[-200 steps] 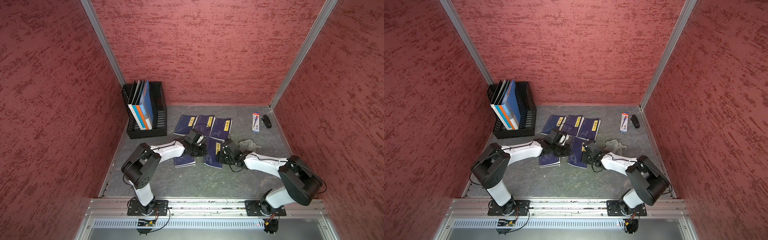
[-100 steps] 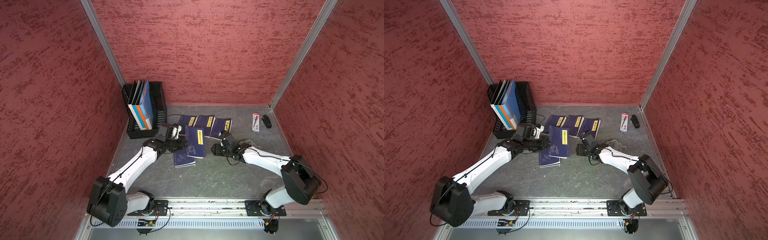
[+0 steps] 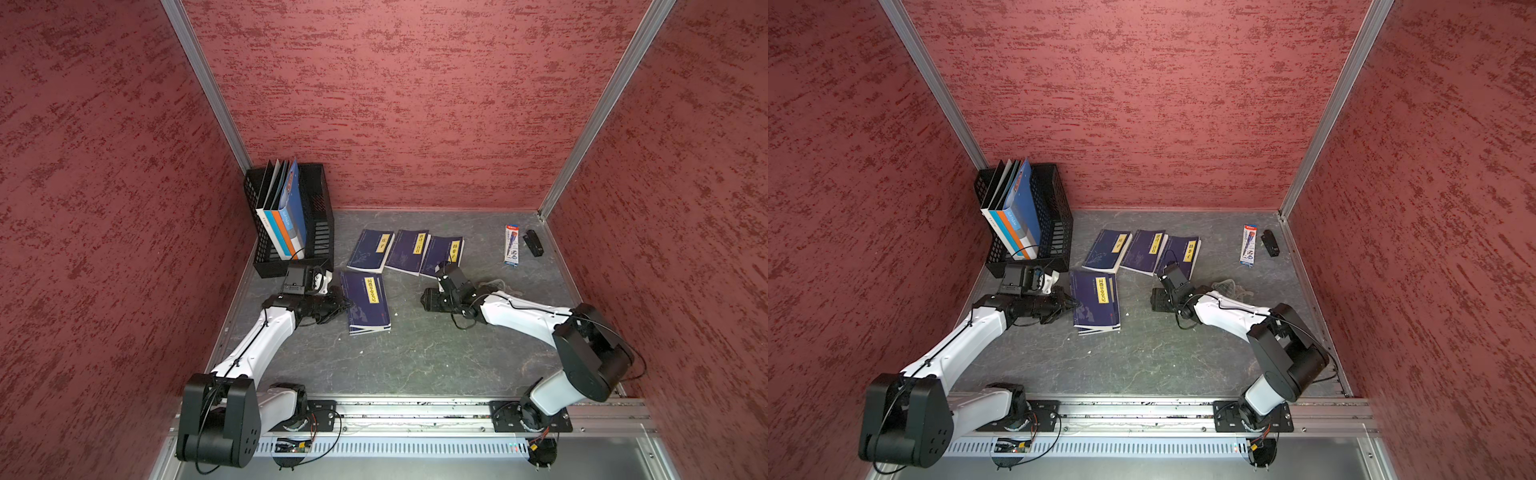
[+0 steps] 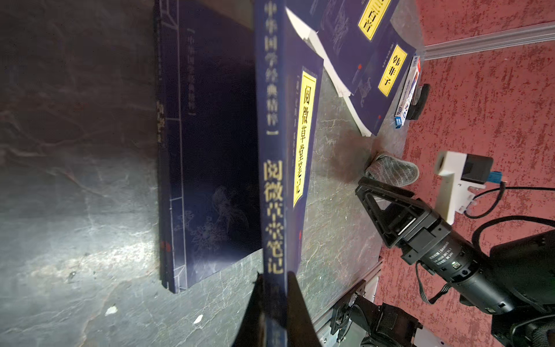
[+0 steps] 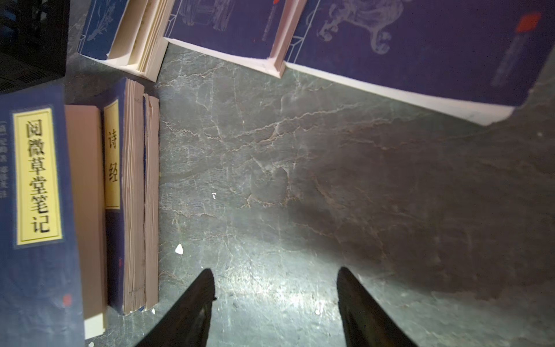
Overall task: Wipe the cover of the book
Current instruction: Place the book on the book.
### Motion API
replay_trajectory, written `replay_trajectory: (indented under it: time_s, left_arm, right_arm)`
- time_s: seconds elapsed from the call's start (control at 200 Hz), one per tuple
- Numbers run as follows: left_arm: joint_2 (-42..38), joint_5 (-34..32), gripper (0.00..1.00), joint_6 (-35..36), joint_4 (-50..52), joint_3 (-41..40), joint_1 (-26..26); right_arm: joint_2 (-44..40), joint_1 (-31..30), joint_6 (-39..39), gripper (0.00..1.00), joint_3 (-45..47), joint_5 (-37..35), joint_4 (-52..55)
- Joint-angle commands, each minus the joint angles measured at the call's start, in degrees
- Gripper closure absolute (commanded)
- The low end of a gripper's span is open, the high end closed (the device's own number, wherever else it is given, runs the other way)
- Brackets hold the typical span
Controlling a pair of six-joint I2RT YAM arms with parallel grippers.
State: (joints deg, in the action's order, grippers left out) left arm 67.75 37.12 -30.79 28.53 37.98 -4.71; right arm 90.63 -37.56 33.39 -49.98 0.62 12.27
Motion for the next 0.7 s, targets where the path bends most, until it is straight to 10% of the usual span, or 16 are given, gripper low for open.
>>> replay_trajectory:
  time_s: [0.0, 0.691]
  left_arm:
    - [1.1, 1.8, 0.98, 0.3, -4.9, -0.8, 0.4]
    - [10.8, 1.3, 0.93, 1.3, -11.0, -0.4, 0.4]
  right_arm:
    - [1.0, -0.3, -0.9, 0.35, -1.4, 0.8, -1.3]
    - [3.3, -0.3, -1.3, 0.35, -2.5, 1.9, -2.0]
